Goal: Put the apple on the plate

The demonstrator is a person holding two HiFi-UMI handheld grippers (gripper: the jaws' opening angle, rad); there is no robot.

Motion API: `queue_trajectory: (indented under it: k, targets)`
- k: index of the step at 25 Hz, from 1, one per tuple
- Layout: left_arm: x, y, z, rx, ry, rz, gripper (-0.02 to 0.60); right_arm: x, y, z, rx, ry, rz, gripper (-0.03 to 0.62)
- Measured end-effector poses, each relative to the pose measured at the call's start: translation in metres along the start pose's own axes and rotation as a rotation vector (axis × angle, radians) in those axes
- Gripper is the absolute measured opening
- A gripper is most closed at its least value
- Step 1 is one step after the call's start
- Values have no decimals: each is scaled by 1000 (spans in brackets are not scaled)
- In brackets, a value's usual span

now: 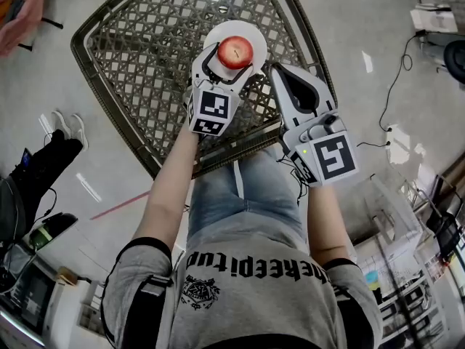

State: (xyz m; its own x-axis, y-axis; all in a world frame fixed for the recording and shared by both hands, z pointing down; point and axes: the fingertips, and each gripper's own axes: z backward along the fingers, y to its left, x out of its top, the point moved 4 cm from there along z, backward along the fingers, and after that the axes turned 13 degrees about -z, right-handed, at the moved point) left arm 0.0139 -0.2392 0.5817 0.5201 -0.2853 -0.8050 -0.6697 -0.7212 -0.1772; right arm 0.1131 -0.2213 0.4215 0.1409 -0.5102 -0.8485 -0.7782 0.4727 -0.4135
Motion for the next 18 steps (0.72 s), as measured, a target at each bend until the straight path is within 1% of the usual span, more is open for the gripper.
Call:
queue_trajectory:
  k: [5, 10, 18]
  targets:
    - [2, 0, 0, 7, 1, -28, 410, 0, 3, -1, 6, 3, 3, 18]
    - [1, 1, 1, 22, -15, -2, 410, 0, 6, -2, 8, 1, 5, 19]
    - [-2, 1, 3, -4, -5, 1, 417, 1, 11, -3, 10, 1, 8, 18]
